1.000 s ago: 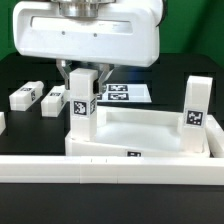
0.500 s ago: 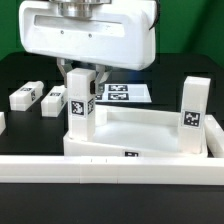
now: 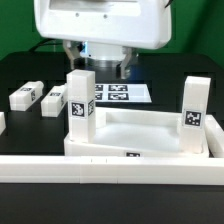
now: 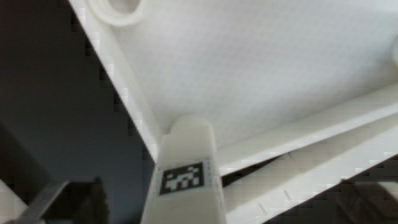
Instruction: Assemble desk
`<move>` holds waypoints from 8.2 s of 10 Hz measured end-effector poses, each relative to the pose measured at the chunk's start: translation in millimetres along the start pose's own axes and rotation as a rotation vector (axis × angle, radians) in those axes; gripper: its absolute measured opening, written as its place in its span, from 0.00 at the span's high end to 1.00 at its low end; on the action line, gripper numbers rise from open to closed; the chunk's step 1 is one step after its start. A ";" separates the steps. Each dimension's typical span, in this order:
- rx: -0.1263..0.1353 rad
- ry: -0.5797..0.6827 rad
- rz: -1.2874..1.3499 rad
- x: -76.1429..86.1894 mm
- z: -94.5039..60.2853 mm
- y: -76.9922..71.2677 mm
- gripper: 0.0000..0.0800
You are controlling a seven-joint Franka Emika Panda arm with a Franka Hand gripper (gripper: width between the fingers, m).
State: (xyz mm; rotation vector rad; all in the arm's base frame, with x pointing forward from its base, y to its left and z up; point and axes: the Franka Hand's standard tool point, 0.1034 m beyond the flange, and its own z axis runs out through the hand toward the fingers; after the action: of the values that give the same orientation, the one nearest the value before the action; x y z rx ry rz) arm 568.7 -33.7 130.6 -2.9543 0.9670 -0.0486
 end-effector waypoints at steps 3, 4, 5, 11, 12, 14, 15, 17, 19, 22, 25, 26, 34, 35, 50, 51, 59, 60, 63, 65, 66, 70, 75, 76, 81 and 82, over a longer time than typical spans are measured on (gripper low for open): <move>0.006 -0.008 0.005 -9.7 -9.9 -9.5 0.19; 0.005 -0.009 0.005 -10.0 -9.3 -9.5 0.19; 0.005 -0.009 0.004 -10.3 -9.0 -9.6 0.19; 0.005 -0.010 0.129 -31.6 2.6 -14.7 0.19; 0.009 -0.014 0.189 -33.0 3.4 -16.2 0.19; 0.004 -0.020 0.353 -34.9 6.5 -16.0 0.19; 0.009 -0.025 0.486 -38.0 10.1 -16.9 0.19; 0.015 -0.025 0.611 -43.3 15.5 -20.8 0.19; 0.026 -0.041 0.738 -45.7 15.7 -24.5 0.19; 0.036 -0.069 0.938 -52.1 18.6 -27.8 0.19; 0.009 -0.080 0.992 -66.2 35.4 -21.0 0.19; -0.005 -0.081 0.990 -71.2 43.4 -17.9 0.19; -0.112 -0.087 0.961 -93.5 101.7 -4.2 0.19; -0.119 -0.086 0.959 -92.9 106.6 -3.5 0.19; -0.126 -0.084 0.930 -96.2 110.0 -4.3 0.92; -0.126 -0.084 0.930 -96.1 110.0 -4.2 0.92; -0.148 -0.146 0.468 -81.0 107.6 41.1 0.92; -0.146 -0.149 0.404 -79.3 108.0 46.1 0.92; -0.146 -0.155 0.133 -69.5 105.1 55.3 0.92; -0.128 -0.156 -0.094 -63.5 104.8 50.7 0.92; -0.124 -0.160 -0.153 -63.8 105.1 51.1 0.92; -0.107 -0.177 -0.427 -62.6 105.2 53.5 0.92; -0.091 -0.164 -0.931 -45.1 104.7 33.4 0.92; -0.090 -0.167 -0.968 -43.6 104.8 37.0 0.92; -0.100 -0.190 -1.394 -34.7 104.9 34.8 0.92; -0.107 -0.190 -1.483 -29.5 103.4 27.7 0.92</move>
Offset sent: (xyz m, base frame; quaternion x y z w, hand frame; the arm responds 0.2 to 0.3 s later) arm 0.0000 0.0000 0.0000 0.0000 0.0000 0.0000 1.0000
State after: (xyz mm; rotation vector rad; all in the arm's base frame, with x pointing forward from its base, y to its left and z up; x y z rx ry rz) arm 532.7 -36.4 25.5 -2.8834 -1.3131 0.2370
